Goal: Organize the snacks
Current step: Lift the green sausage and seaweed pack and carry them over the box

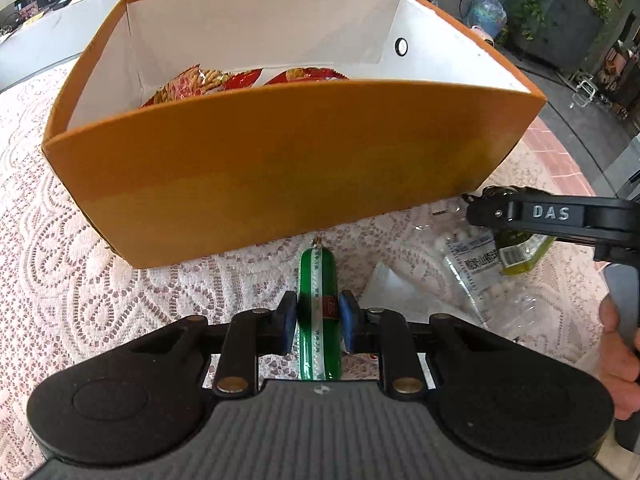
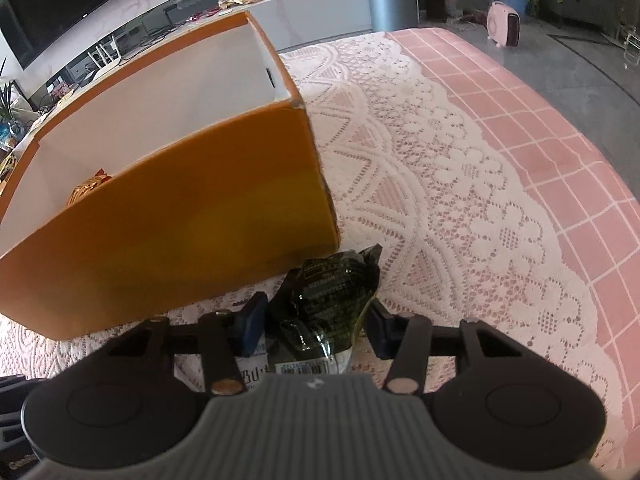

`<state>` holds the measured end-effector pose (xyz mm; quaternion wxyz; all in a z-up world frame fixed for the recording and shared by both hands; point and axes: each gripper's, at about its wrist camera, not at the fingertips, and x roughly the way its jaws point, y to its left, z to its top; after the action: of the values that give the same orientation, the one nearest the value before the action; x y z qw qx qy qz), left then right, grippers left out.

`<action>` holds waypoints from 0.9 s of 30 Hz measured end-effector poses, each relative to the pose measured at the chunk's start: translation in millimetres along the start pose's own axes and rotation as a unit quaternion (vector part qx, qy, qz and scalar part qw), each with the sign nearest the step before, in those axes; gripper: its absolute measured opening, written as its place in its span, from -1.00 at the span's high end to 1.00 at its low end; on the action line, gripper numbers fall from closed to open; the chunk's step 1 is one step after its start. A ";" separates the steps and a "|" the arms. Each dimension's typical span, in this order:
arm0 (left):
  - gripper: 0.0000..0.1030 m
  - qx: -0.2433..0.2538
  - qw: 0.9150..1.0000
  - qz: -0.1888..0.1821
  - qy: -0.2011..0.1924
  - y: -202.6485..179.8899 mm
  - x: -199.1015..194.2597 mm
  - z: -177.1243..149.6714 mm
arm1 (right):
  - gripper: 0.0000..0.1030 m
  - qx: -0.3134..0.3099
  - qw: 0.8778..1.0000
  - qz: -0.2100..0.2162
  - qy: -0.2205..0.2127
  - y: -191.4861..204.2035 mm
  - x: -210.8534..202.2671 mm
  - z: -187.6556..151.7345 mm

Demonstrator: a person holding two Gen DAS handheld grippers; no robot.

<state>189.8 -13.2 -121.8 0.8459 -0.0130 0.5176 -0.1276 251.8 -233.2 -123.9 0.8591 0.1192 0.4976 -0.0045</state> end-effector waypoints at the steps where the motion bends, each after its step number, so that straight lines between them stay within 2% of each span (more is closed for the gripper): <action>1: 0.52 0.000 1.000 0.000 -0.002 -0.6 0.8 0.0 | 0.04 0.000 1.000 0.001 -0.001 -0.3 -0.6 -0.3; 7: 0.54 0.008 1.000 0.004 -0.007 -3.8 1.2 -2.2 | 0.05 -0.003 1.000 0.008 -0.008 -0.1 -4.9 -0.8; 10: 0.54 -0.007 1.000 -0.008 -0.018 -0.2 -2.8 -3.7 | 0.05 -0.008 1.000 0.010 -0.018 1.1 -10.0 -1.7; 18: 0.55 -0.022 0.997 -0.033 -0.066 6.9 -37.9 -10.8 | 0.06 -0.005 0.998 0.036 -0.052 -0.9 -33.2 -6.4; 22: 0.55 -0.030 0.995 -0.044 -0.082 7.6 -56.5 -13.3 | 0.07 -0.026 0.994 0.045 -0.092 4.9 -52.3 -12.0; 27: 0.55 -0.031 0.991 -0.067 -0.111 4.1 -87.3 -13.8 | 0.07 -0.046 0.991 0.053 -0.115 9.9 -77.7 -19.9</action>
<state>140.8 12.3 -52.7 0.8871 -0.0878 0.4219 -0.1654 196.8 -228.0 -64.9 0.9143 0.1040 0.3883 0.0503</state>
